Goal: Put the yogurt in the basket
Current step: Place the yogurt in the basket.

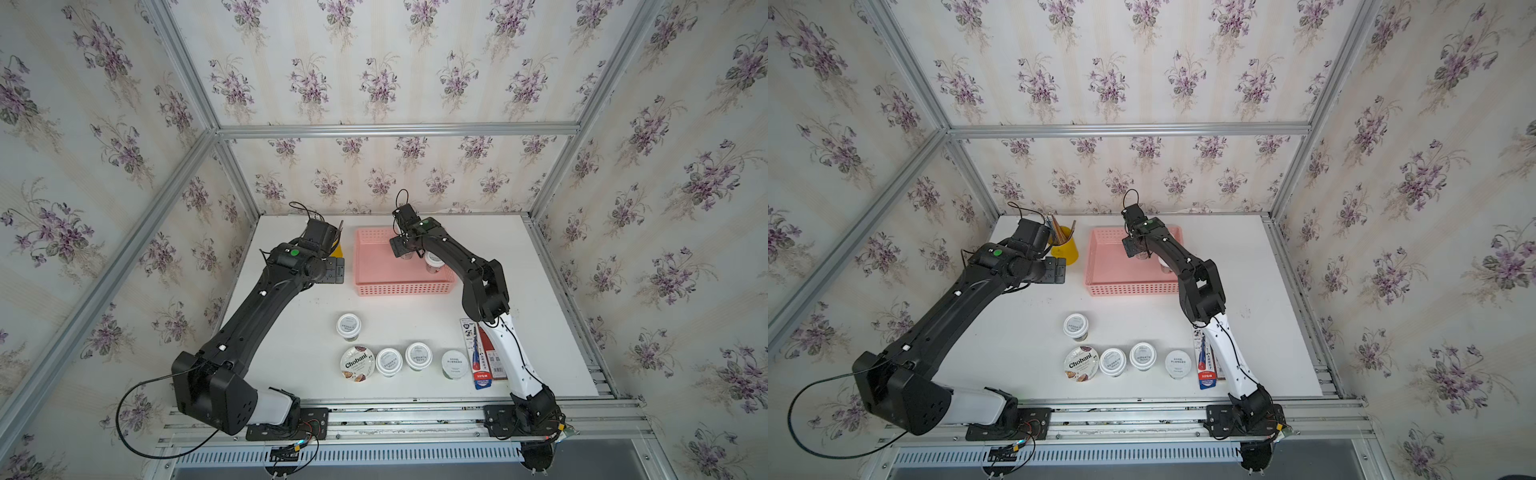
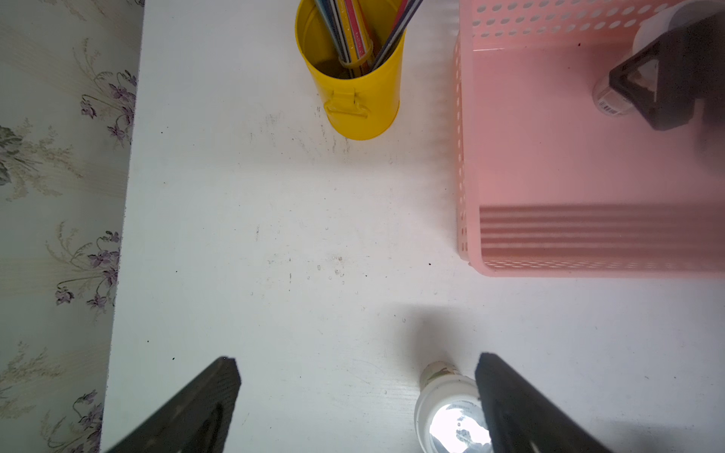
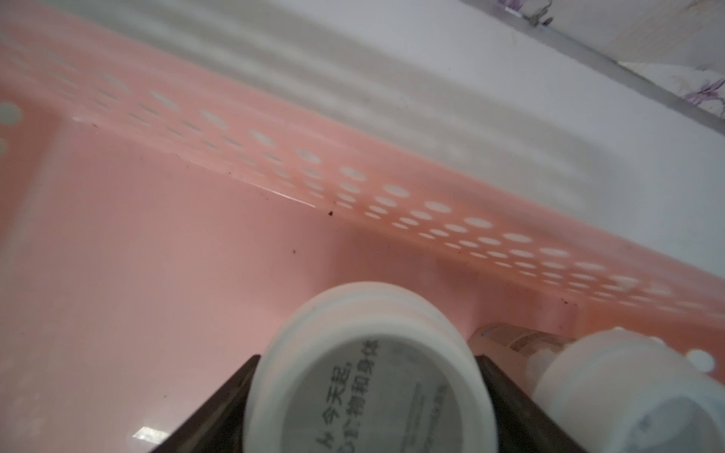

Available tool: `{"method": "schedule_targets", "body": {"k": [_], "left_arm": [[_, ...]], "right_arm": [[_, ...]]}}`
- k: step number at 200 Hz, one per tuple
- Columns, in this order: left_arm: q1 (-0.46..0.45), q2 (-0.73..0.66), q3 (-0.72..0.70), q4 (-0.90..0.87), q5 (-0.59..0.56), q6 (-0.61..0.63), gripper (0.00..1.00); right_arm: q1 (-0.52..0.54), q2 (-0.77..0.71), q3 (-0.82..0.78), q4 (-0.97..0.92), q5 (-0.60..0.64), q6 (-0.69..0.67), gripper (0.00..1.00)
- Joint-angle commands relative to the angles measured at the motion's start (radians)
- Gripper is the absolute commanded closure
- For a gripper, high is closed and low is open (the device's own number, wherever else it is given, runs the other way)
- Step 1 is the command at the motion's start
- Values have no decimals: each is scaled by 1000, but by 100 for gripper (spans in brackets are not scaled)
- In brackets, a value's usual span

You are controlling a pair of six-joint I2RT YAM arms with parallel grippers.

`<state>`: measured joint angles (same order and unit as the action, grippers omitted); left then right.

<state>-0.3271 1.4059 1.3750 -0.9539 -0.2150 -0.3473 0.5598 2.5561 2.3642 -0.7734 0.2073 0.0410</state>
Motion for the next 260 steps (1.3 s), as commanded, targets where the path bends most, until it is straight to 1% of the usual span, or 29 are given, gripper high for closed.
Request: {"method": "schedule_targets", "body": {"k": [1,31,67,72,104,138,225,260], "left_arm": [[1,2,3,7,-14,0,1],[0,1,3,5,-13,1,1],[2,2,4,8,-14,1,1],[2,28,5,7,-12,0,1],[2,31,7,7,-12,1,1],[3,28,7,6,-13,1,1],[4,23,7,9,-15,1,1],[4,25,9,9,-16,3,1]], "right_arm": [[-2,2,3,11,20,-9,16],[-2,-5,3,6,19,-9,15],[1,-23,4,6,-23,-5,12],[2,-60,4,6,-27,-4,11],[6,-82,1,9,-47,0,10],[9,-83,2,19,-48,1,14],[3,-61,-4,7,-14,0,14],[2,-68,-26,13,-19,2,19]]}}
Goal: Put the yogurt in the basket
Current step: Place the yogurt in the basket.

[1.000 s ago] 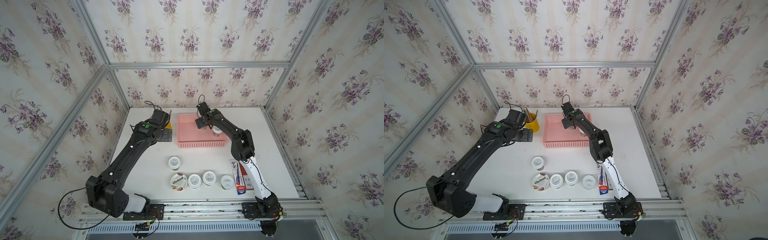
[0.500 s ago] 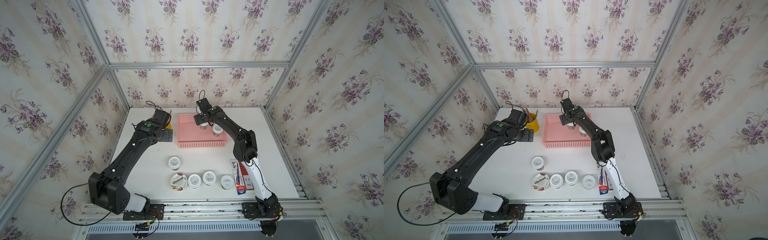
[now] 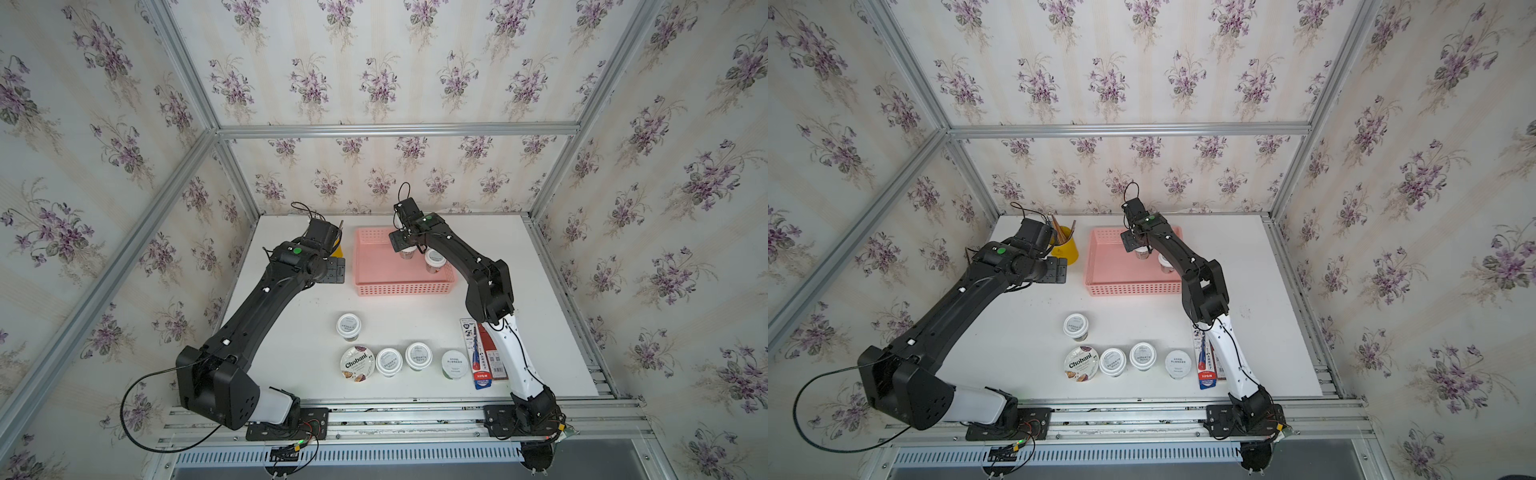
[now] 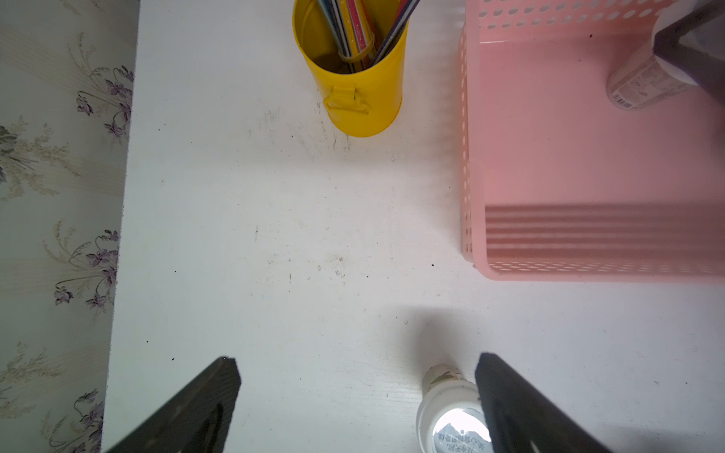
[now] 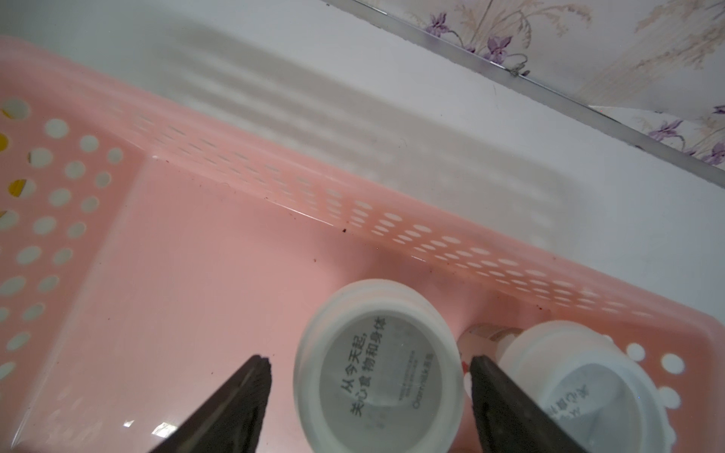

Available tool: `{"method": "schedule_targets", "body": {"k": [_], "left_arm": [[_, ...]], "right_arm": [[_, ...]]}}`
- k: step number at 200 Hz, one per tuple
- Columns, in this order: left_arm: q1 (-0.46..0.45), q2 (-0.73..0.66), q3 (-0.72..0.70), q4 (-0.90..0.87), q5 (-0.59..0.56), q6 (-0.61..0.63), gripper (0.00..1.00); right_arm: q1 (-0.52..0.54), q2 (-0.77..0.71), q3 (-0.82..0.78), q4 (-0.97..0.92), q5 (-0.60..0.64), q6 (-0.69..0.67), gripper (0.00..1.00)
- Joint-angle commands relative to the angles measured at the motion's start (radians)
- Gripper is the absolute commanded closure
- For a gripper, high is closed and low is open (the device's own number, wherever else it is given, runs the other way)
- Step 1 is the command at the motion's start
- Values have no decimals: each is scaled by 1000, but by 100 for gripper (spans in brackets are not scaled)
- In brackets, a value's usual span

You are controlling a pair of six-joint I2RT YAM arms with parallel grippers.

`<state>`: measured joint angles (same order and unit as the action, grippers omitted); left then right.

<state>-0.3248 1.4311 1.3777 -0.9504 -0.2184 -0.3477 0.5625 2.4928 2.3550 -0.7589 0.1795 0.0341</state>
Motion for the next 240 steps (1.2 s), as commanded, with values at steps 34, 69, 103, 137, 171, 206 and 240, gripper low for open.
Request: {"method": "schedule_targets", "body": {"k": [34,69,103,137,171,206,240], "left_arm": [[3,-1,7,6,-13,5,1],[3,0,7,4,-13,4,1],[3,2,7,4,-8,4,1],[4,0,6,5,-6,4,1],[4,1,6,5,-7,3,1],[3,0,6,5,-7,1,1],[4,-2,4,5,-7,1,1]], "right_arm": [[0,-12,-34,2,24,6,20],[0,-15,-44,2,54,0,20],[0,-19,-45,4,79,-5,21],[0,-23,-45,7,99,-8,21],[0,-25,-48,7,114,-11,21],[0,-25,-59,12,125,-14,21],[0,-25,-66,15,120,-16,21]]}}
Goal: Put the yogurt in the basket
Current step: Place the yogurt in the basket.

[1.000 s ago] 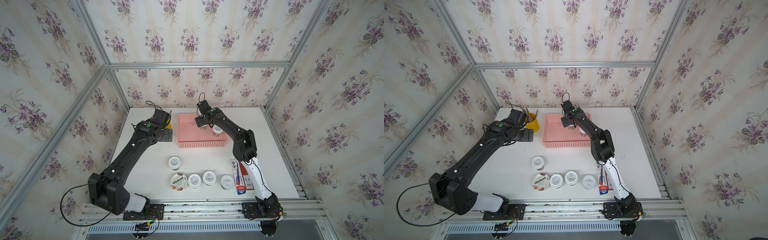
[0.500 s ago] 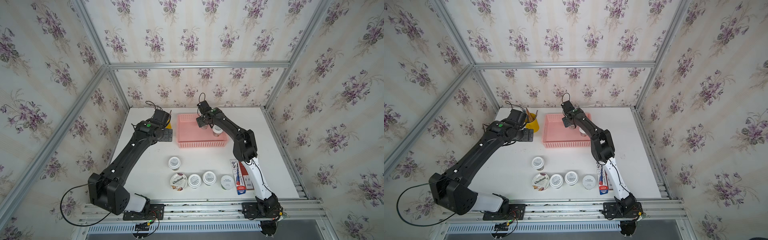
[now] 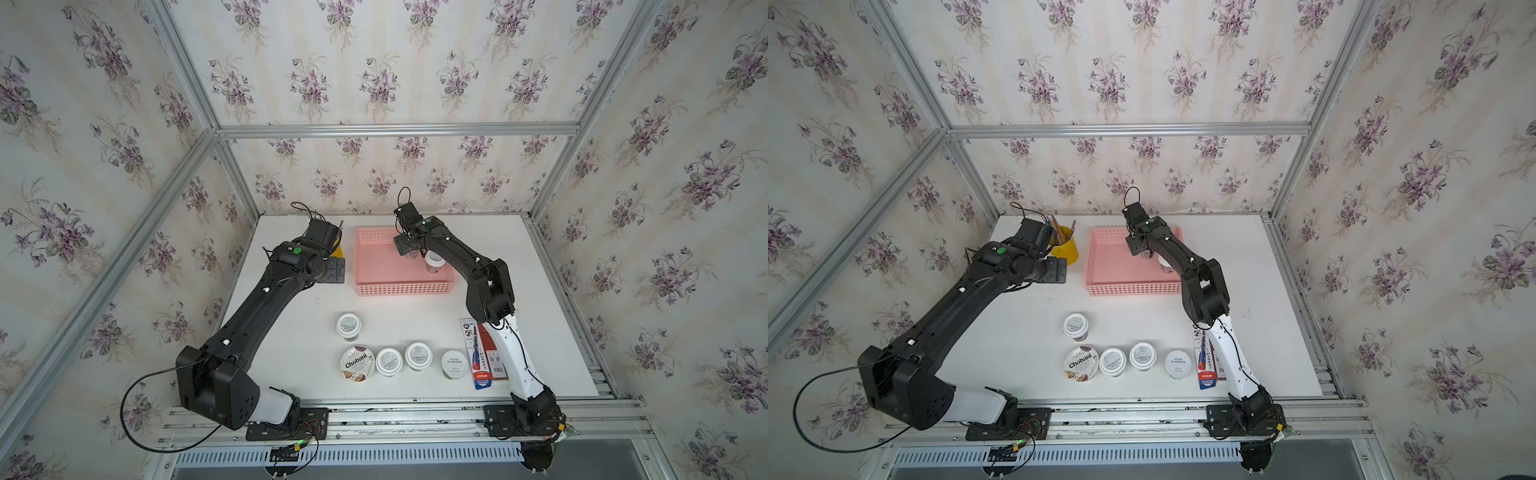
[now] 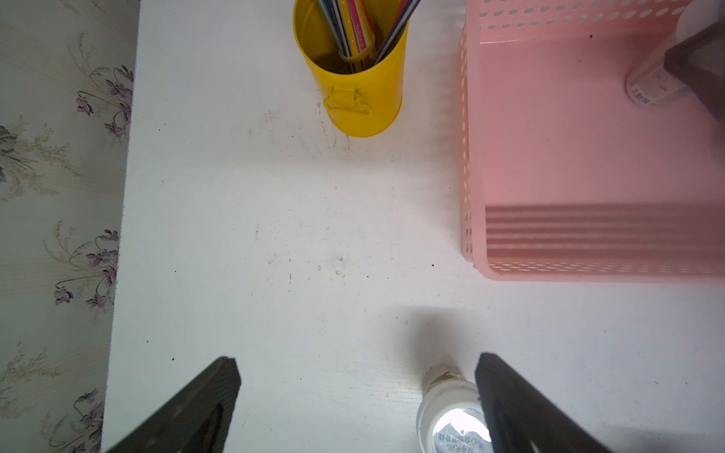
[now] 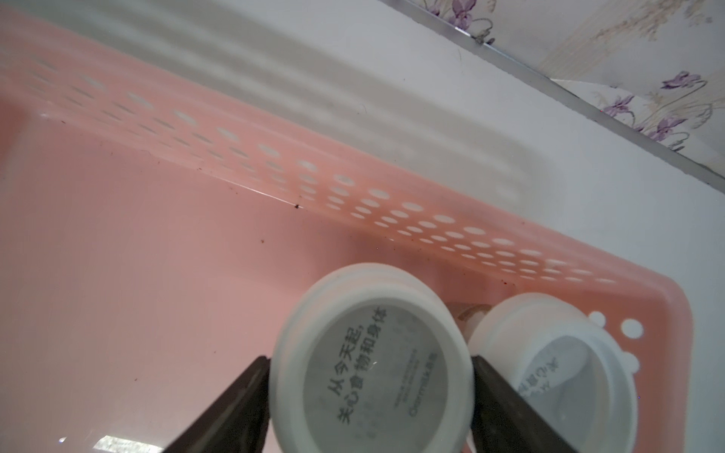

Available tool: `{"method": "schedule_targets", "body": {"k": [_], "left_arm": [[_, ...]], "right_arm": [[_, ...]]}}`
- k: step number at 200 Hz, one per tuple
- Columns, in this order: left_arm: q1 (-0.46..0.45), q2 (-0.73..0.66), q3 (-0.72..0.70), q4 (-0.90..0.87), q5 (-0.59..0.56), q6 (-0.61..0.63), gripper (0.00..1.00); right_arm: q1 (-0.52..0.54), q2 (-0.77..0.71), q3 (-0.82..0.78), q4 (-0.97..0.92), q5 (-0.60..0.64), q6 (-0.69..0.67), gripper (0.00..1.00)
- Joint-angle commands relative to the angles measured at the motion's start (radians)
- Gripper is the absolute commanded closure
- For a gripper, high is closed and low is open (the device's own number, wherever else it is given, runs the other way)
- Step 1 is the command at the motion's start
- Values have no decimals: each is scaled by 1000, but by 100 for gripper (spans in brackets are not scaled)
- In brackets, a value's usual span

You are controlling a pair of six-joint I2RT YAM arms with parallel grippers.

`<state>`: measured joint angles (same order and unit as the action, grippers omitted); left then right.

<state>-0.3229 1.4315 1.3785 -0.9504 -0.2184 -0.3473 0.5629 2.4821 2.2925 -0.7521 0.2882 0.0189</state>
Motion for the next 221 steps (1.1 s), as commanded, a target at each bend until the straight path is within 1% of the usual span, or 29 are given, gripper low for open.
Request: {"method": "schedule_targets", "body": {"k": [1,91,134,164,220,221], "left_arm": [[2,-3,4,5,-6,1,1],[1,-5,5,3,-12,1,1],[1,-9,3,4,-12,1,1],[2,-9,1,3,-13,1,1],[1,-9,-2,3,-12,1,1],[1,-25,-2,3,-12,1,1]], "right_arm": [[0,-14,-4,8,11,0,21],[1,-51,-5,7,-37,4,13],[5,-77,-20,20,-36,6,15],[2,-71,-30,22,-27,4,18],[1,-56,-34,26,-11,4,19],[1,-56,-33,26,-11,4,19]]}}
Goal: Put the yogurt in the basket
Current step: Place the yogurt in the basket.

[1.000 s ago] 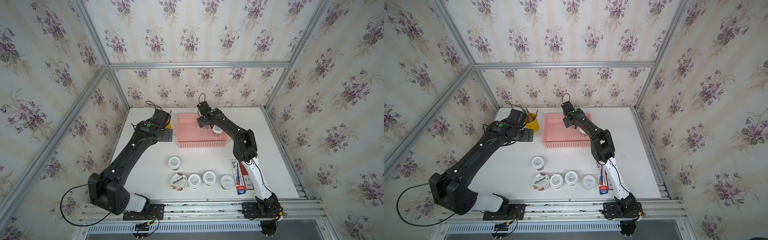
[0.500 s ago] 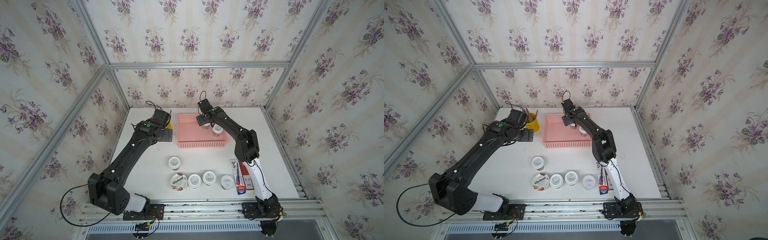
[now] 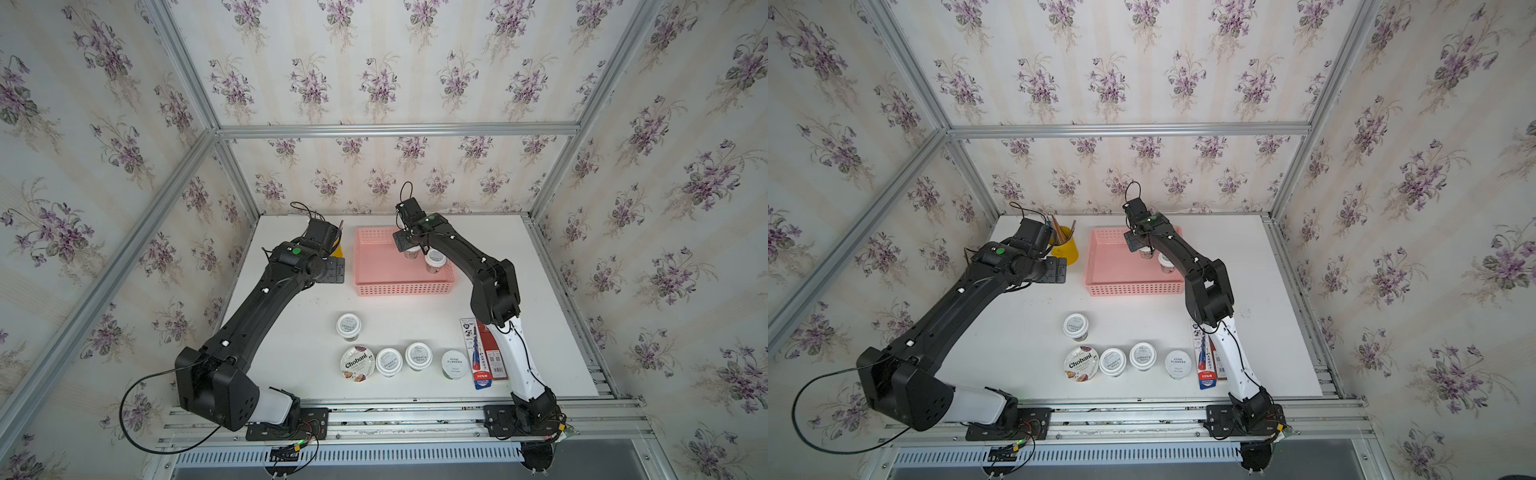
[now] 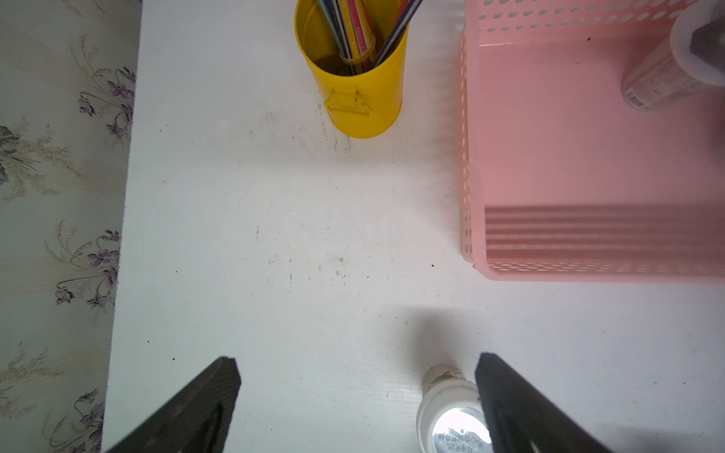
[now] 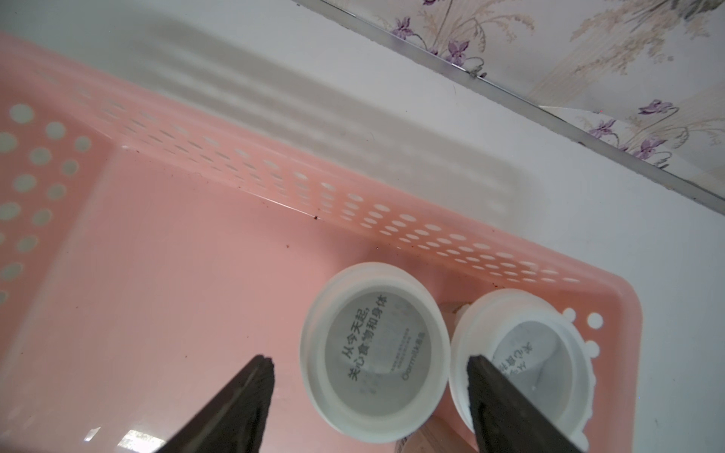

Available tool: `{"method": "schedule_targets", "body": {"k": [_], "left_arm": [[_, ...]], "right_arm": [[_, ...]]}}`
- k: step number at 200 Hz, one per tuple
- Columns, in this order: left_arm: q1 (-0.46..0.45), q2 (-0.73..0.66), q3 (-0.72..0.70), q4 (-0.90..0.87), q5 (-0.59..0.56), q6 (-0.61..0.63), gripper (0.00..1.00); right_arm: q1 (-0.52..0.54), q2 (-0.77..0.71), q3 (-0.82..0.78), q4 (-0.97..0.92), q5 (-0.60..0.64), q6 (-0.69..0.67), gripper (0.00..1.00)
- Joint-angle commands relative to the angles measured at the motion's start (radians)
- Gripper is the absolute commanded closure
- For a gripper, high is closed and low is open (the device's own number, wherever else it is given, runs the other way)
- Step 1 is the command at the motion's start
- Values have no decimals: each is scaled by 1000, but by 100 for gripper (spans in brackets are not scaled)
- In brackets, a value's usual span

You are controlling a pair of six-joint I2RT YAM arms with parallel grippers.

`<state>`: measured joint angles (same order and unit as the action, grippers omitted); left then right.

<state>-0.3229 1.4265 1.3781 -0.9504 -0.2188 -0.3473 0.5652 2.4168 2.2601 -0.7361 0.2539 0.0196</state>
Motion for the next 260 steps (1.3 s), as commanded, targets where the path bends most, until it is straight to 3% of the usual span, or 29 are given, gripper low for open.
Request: {"method": "schedule_targets", "body": {"k": [1,164,230,260], "left_arm": [[2,-28,-2,3,-11,1,1],[1,-38,-5,6,-13,1,1],[1,-40,1,3,-21,-5,1],[2,-40,13,-11,-26,-9,1]], "right_arm": [[-1,10,-1,10,24,3,19],[-10,6,-33,18,65,0,20],[-4,-84,-59,27,-76,21,20],[11,-196,-180,73,-140,44,19]]}}
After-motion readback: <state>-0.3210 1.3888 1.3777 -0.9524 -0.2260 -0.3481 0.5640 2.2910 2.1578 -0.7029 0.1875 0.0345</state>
